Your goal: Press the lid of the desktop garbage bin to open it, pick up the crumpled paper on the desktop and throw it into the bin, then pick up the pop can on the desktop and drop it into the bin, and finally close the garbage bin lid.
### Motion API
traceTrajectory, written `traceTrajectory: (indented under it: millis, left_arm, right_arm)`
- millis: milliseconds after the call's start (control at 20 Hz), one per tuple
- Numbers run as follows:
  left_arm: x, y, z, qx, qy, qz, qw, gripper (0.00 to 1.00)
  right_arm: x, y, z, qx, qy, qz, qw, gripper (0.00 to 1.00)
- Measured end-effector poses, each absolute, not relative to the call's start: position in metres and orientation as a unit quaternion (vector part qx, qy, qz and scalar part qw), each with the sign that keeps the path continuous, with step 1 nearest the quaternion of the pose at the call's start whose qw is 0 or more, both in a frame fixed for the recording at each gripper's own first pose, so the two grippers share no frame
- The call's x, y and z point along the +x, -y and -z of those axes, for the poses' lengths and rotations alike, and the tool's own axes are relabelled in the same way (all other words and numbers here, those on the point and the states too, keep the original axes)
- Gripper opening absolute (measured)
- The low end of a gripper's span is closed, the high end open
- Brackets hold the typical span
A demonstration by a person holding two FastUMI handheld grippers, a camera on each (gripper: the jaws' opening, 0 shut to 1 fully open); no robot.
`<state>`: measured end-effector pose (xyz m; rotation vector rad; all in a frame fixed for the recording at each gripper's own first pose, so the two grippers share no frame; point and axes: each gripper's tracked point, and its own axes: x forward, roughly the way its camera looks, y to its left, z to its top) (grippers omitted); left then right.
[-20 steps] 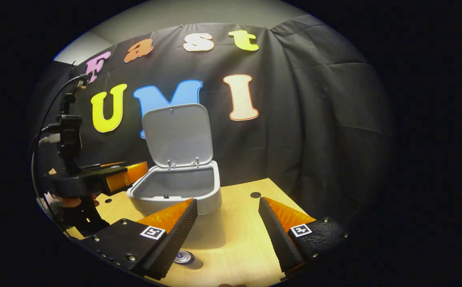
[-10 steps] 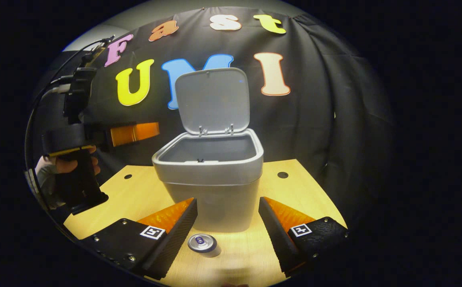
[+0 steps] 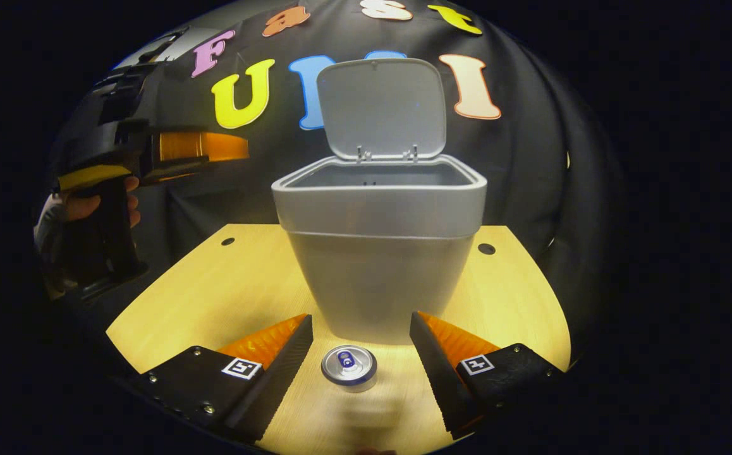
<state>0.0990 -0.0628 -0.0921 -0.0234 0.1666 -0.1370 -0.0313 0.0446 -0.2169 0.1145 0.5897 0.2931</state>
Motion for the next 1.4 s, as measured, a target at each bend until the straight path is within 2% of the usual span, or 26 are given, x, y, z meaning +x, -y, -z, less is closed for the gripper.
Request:
traceTrajectory:
  millis: [500,950,1100,1400]
  left_arm:
    - [0.079,0.024,0.099,-0.01,-0.095,0.029,0.995,0.87]
    - [0.069,0.008,0.104,-0.012,-0.103,0.008,0.995,0.87]
    - [0.069,0.006,0.104,-0.013,-0.105,0.006,0.994,0.86]
    - [0.07,0.008,0.108,-0.015,-0.108,0.008,0.994,0.87]
  right_arm:
    - [-0.043,-0.06,0.267,0.039,-0.345,-0.177,0.921,0.99]
    - [-0.041,-0.062,0.302,0.006,-0.379,-0.177,0.908,0.99]
    - [-0.038,-0.062,0.306,0.004,-0.382,-0.176,0.907,0.86]
    - [-0.04,-0.062,0.294,0.011,-0.372,-0.183,0.91,0.85]
